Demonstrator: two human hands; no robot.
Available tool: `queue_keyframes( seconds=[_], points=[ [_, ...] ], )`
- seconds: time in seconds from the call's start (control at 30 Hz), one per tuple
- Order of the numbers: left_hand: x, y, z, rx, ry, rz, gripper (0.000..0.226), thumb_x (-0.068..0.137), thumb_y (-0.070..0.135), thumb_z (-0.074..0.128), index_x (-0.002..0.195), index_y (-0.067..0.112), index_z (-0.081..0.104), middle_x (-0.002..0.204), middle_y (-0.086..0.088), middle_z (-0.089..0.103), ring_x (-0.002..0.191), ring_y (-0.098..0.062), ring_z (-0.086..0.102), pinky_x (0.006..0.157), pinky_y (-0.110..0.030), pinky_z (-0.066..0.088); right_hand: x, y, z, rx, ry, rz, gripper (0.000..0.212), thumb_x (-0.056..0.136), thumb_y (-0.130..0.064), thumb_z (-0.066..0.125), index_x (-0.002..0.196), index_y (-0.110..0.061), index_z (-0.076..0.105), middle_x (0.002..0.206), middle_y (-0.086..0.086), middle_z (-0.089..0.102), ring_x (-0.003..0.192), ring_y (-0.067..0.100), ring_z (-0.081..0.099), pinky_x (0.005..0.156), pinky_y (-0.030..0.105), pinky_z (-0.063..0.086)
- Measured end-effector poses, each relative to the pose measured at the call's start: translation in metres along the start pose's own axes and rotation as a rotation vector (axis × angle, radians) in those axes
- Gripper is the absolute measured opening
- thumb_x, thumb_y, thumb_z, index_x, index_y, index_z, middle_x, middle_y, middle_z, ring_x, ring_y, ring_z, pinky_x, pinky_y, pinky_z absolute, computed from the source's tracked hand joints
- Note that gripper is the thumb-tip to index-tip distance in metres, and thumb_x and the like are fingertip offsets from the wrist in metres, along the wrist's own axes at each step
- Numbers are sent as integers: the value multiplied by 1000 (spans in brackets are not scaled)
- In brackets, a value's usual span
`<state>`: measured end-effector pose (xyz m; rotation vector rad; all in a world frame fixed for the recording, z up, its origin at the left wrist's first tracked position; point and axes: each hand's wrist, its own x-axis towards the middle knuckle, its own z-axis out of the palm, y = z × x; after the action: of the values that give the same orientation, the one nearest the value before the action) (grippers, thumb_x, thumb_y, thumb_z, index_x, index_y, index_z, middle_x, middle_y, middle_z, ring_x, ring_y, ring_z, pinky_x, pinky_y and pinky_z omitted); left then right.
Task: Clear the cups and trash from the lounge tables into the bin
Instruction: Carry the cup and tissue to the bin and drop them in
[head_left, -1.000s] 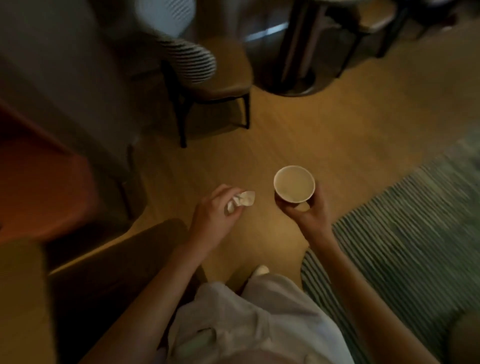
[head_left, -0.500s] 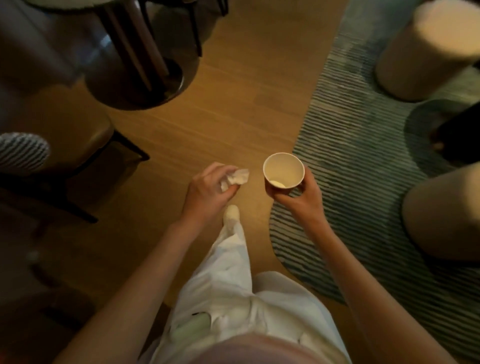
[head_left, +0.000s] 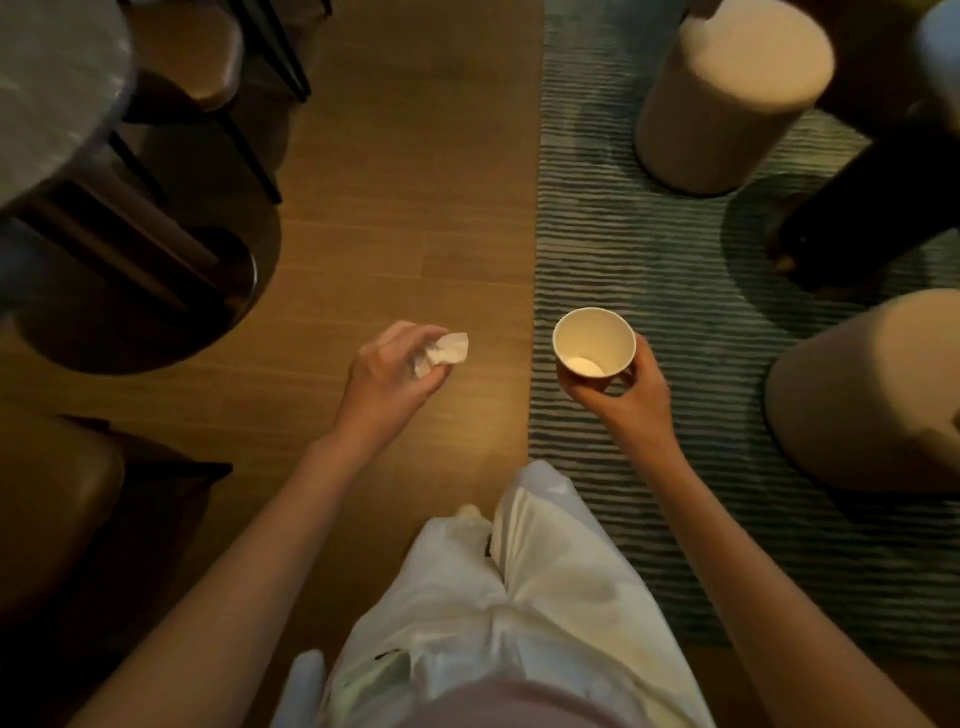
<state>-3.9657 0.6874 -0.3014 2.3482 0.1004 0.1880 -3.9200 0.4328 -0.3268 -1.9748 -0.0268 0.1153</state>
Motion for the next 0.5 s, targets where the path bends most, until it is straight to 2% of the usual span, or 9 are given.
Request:
queue_keyframes(
  seconds=[0.13,0.23,0.37,0.5],
  points=[
    [72,-23,4,-2,-35,-20,32,78,14,73,109,15,68,100,3,64,85,-5,56,73,-20,47,69,-1,13,-8,-5,27,70,67,-21,86,126,-26,49,118,-9,56,109,6,53,89,18,46],
    [142,-35,11,3,-53,4,31,78,13,74,108,14,68,99,3,63,82,-1,53,71,-16,45,136,-1,19,-11,3,22,70,67,-22,86,126,-27,48,118,-8,56,110,7,53,91,20,46],
    [261,-35,19,18,-27,39,31,76,11,74,106,14,69,97,2,64,82,-9,57,70,-21,46,247,-14,21,20,35,3,68,66,-20,86,121,-31,48,115,-10,56,108,8,54,88,19,46],
    [375,-27,23,20,-15,74,32,76,9,74,107,14,68,98,1,64,83,-8,57,72,-26,48,360,-38,21,22,39,-12,69,66,-20,87,122,-29,48,115,-10,56,107,6,54,87,16,44]
  ],
)
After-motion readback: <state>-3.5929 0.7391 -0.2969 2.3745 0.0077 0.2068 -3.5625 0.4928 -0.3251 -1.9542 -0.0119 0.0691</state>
